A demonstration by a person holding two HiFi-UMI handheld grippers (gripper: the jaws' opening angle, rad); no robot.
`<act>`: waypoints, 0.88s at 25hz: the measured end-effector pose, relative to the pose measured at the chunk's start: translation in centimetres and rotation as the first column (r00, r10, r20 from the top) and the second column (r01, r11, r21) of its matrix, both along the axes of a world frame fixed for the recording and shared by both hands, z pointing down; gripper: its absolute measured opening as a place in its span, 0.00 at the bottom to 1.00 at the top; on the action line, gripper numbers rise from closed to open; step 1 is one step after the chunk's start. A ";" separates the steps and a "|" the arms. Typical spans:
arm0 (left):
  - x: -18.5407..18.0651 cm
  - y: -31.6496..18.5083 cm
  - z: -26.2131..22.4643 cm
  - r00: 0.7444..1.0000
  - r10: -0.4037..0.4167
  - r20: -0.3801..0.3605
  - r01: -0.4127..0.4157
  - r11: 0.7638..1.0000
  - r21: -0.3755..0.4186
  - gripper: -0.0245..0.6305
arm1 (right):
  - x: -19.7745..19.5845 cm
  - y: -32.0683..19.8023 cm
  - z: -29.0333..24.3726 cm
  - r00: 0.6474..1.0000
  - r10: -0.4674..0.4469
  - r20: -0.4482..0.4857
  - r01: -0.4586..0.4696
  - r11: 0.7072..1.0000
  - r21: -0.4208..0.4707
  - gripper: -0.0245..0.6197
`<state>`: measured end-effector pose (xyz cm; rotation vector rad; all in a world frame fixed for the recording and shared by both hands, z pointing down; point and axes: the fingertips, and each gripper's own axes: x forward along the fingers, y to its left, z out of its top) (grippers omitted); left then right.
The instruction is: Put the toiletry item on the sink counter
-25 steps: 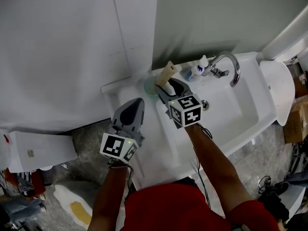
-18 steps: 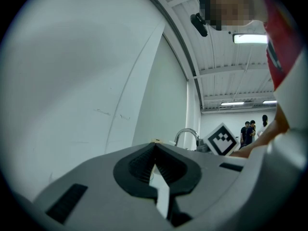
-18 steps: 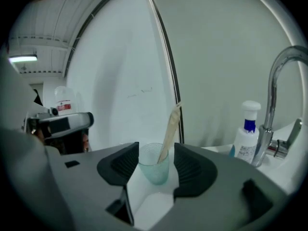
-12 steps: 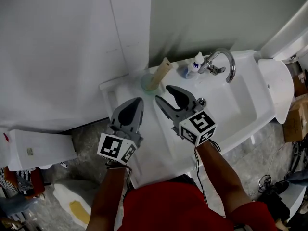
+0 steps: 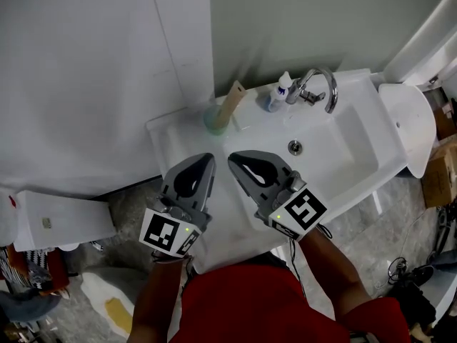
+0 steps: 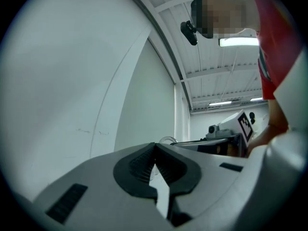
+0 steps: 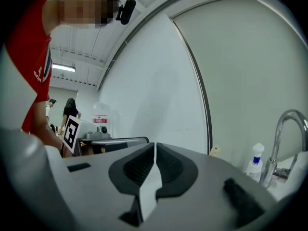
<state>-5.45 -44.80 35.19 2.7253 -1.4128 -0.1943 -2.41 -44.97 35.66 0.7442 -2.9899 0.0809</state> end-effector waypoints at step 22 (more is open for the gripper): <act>1.5 5.0 -1.2 0.998 0.055 -0.030 -0.055 0.998 0.003 0.06 | 1.1 4.8 -1.5 0.998 0.044 0.035 -0.045 0.998 0.035 0.08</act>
